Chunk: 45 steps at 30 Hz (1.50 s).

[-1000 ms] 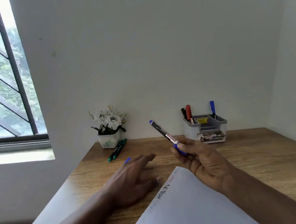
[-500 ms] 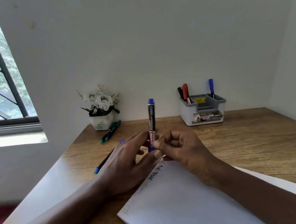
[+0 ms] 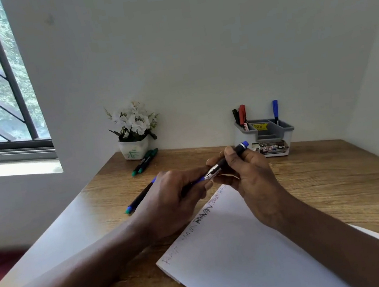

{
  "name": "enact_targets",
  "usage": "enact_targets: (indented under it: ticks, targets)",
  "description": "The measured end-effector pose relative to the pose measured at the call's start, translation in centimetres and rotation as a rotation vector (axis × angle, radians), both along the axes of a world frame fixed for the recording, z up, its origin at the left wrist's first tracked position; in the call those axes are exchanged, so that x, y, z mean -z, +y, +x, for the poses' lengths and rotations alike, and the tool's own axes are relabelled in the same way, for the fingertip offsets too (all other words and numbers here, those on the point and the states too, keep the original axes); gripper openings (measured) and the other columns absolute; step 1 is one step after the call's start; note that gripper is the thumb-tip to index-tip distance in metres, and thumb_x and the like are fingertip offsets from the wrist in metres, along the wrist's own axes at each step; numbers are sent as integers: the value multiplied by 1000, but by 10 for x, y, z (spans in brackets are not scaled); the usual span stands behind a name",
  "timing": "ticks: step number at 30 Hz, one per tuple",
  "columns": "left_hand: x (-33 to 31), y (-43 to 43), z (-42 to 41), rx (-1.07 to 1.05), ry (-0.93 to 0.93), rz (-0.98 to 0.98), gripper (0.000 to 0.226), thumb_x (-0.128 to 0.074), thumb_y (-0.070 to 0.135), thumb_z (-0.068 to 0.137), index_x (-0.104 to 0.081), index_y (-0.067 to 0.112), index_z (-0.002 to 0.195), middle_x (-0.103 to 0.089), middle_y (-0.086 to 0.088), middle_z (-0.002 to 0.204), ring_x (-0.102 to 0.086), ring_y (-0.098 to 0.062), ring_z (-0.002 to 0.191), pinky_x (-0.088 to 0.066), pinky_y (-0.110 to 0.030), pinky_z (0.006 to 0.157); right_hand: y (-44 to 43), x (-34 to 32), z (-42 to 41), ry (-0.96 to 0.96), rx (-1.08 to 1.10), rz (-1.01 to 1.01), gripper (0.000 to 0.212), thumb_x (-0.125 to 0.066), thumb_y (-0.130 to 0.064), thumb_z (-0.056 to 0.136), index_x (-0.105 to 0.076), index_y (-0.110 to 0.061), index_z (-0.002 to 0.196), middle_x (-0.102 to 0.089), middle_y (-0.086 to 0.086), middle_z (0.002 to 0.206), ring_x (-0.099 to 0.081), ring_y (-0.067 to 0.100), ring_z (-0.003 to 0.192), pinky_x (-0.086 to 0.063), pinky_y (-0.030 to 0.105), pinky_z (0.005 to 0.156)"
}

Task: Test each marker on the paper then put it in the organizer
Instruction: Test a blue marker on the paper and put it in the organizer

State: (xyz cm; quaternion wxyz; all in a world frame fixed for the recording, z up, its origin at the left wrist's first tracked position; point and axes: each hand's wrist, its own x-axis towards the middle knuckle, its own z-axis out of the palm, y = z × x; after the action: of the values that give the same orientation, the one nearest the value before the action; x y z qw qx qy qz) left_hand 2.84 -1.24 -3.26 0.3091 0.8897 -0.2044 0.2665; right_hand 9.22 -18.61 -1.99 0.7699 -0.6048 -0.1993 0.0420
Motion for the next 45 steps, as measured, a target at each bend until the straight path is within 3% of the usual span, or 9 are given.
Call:
enact_targets:
  ticks: [8, 11, 16, 21, 24, 30, 35, 41, 45]
  targets:
    - [-5, 0, 0, 38, 1, 18, 20, -55, 23, 103, -70, 9, 103, -55, 2, 67, -46, -11, 55, -32, -22, 54, 10, -1, -2, 6, 50, 83, 34, -44, -18, 107, -66, -6, 83, -75, 0, 73, -72, 19, 81, -58, 44, 92]
    - [-4, 5, 2, 51, 30, 37, 20, -54, 24, 103, -68, 10, 98, -55, -3, 66, -47, -15, 54, -36, -30, 52, 12, -1, -3, 22, 64, 114, 31, -44, -18, 107, -64, -7, 86, -74, -1, 71, -71, 17, 76, -59, 42, 87]
    - [-1, 4, -2, 121, 118, 65, 43, -56, 20, 103, -55, 33, 143, -68, 11, 77, -63, -7, 66, -50, -25, 61, 3, 0, 0, 58, 50, 117, 26, -47, -22, 105, -62, -8, 90, -72, 2, 70, -69, 16, 64, -58, 29, 61]
    - [2, 24, 13, 16, 77, -165, 24, -76, 29, 90, -74, 31, 114, -77, 7, 90, -72, -12, 71, -59, -34, 71, -5, -2, 3, 181, 120, 289, 21, -65, -26, 94, -67, -9, 83, -73, 1, 64, -68, 10, 54, -58, 23, 51]
    - [5, 33, 17, -113, 99, -65, 17, -84, 34, 81, -77, 39, 96, -70, 13, 93, -70, -8, 77, -55, -28, 69, -8, -1, 5, 201, 167, 261, 24, -71, -32, 90, -64, -11, 79, -66, 0, 55, -62, 10, 45, -53, 22, 42]
    - [6, 32, 19, -238, 143, 28, 38, -87, 46, 72, -72, 39, 107, -71, 19, 89, -66, -1, 83, -57, -27, 76, -12, 7, 6, 153, 171, 87, 33, -70, -40, 91, -57, -10, 82, -51, 1, 46, -53, 15, 39, -44, 22, 38]
    - [9, 37, 24, -277, 211, 78, 35, -84, 54, 73, -73, 37, 102, -70, 20, 85, -62, 4, 77, -46, -16, 64, -12, 7, -1, -223, 112, -223, 43, -51, -50, 96, -66, -9, 96, -72, 13, 68, -66, 24, 54, -55, 31, 49]
    - [7, 32, 21, -251, 222, 142, 38, -75, 57, 81, -72, 34, 111, -70, 19, 92, -64, 5, 78, -48, -18, 66, -18, -5, -18, -751, 96, -714, 38, -48, -51, 98, -71, -22, 103, -73, -9, 87, -70, 5, 79, -55, 23, 67]
    - [5, 33, 12, -239, 247, 170, 53, -58, 71, 83, -68, 33, 119, -70, 17, 104, -65, 4, 90, -56, -26, 78, -33, -14, -47, -769, 31, -1012, 27, -50, -54, 97, -67, -37, 111, -69, -16, 94, -64, 3, 82, -49, 25, 66]
